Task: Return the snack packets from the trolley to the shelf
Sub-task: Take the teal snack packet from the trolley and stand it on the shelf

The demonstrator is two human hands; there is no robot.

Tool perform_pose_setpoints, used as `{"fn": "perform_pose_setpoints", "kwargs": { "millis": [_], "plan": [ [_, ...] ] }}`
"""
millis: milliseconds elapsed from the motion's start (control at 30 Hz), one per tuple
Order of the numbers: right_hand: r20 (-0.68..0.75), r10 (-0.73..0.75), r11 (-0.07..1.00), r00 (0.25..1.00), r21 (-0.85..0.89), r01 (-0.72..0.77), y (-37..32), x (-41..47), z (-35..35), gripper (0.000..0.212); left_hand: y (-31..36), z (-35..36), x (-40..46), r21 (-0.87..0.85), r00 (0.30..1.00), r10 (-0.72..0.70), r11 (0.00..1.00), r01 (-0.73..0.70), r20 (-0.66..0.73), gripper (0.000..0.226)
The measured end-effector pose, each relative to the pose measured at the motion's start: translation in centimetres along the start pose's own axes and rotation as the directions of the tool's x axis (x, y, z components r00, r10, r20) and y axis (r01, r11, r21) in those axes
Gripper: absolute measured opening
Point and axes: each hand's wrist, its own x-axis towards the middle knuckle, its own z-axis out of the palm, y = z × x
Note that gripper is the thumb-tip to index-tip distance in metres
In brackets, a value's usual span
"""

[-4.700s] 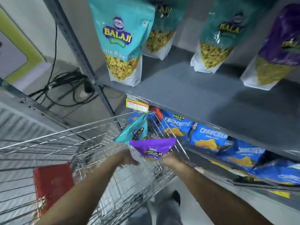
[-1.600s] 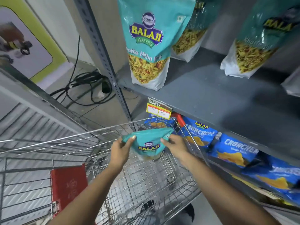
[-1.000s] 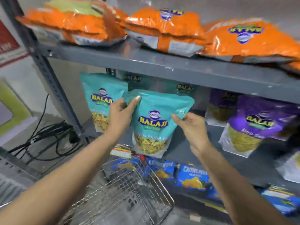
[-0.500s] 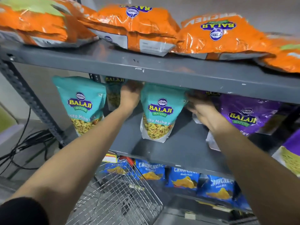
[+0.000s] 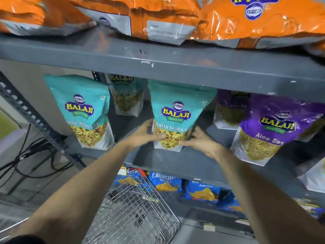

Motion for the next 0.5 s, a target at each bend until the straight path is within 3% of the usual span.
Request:
{"fn": "perform_pose_setpoints", "kwargs": {
  "millis": [67,200,500],
  "plan": [
    [-0.031,0.022,0.998,0.999,-0.064,-0.024,1.6,0.7,1.7,0.082,-1.4,0.6,-0.1,0.021,1.000,0.016,1.000,-0.017,0.007,0.059],
    [-0.115,-0.044,0.998,0.992,-0.042,0.039,3.3,0.4,4.3,0.068,-3.5,0.5,-1.7,-0.001,0.989,0.057,0.998,-0.057,-0.136,0.058],
    [-0.142,-0.053,0.992,0.988,-0.124,0.036,4.0,-2.2,7.4,0.092,-4.5,-0.5,-5.7,0.013,0.990,0.067,0.998,-0.066,-0.122,0.053]
  ]
}}
